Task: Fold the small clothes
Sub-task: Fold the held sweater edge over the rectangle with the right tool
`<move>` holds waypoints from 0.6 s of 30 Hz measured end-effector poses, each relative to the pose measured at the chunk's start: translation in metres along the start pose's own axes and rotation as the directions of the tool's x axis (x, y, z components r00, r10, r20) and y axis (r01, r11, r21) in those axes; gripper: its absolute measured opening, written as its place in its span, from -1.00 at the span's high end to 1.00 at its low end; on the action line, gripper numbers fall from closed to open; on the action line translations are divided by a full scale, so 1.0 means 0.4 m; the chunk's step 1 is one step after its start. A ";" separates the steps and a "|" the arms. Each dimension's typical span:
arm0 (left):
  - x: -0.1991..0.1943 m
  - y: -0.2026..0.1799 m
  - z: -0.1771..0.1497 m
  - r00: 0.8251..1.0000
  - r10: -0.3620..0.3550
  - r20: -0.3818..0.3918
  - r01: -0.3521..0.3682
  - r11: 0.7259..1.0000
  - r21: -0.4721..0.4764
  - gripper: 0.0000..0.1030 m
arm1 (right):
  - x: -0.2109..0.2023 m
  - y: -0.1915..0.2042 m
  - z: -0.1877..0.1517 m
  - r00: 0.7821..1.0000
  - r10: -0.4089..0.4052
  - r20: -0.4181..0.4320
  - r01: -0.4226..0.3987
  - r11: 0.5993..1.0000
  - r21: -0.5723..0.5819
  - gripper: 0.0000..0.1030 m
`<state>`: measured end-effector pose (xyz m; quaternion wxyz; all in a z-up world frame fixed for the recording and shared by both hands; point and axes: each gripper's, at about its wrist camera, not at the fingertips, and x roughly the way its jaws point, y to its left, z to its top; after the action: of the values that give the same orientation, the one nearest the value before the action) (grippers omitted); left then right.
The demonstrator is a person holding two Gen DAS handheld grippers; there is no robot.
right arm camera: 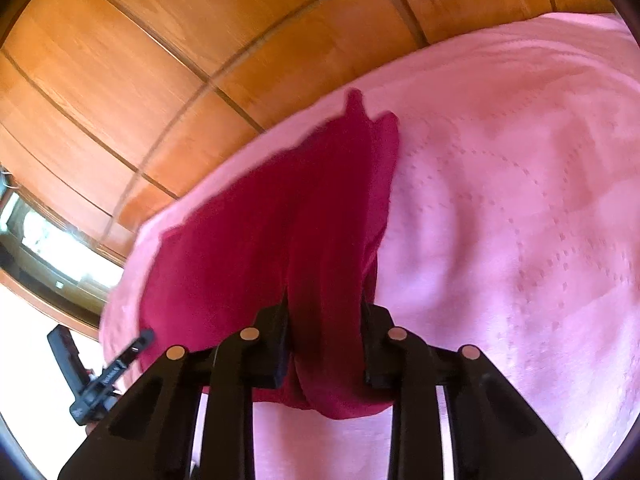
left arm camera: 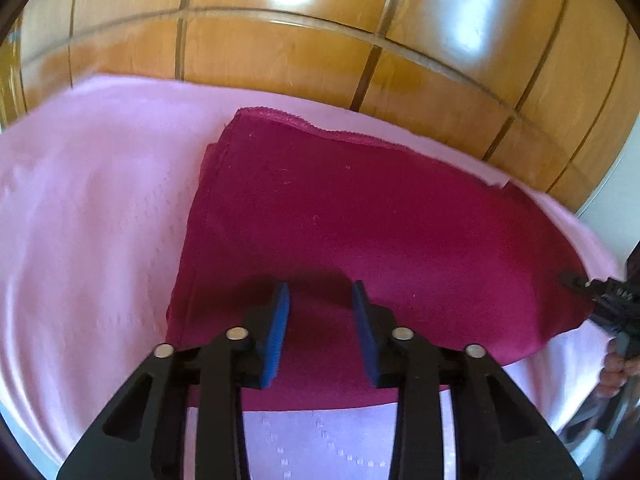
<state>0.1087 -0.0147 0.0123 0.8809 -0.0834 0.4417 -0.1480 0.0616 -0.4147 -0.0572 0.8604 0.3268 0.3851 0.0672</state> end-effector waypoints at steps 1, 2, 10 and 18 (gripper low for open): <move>-0.001 0.010 0.005 1.000 -0.029 -0.008 0.029 0.999 -0.017 0.45 | -0.005 0.011 0.004 1.000 0.017 0.004 -0.017 1.000 -0.006 0.54; 0.000 0.025 0.010 0.998 -0.063 -0.016 0.062 0.997 -0.042 0.51 | -0.009 0.032 0.009 0.999 0.038 0.008 -0.038 0.999 -0.020 0.54; 0.001 0.084 0.028 0.977 -0.214 -0.017 0.208 0.963 -0.171 0.57 | 0.037 0.248 0.027 0.983 0.182 -0.013 -0.182 0.970 -0.160 0.57; -0.063 0.155 0.049 0.951 -0.299 0.071 0.307 0.914 -0.265 0.57 | 0.164 0.471 -0.036 0.956 0.266 -0.124 -0.292 0.906 -0.305 0.57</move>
<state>0.1217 0.0524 0.0255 0.8336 -0.2738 0.4267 -0.2192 0.1225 -0.2369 0.0110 0.8675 0.2317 0.3521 0.2642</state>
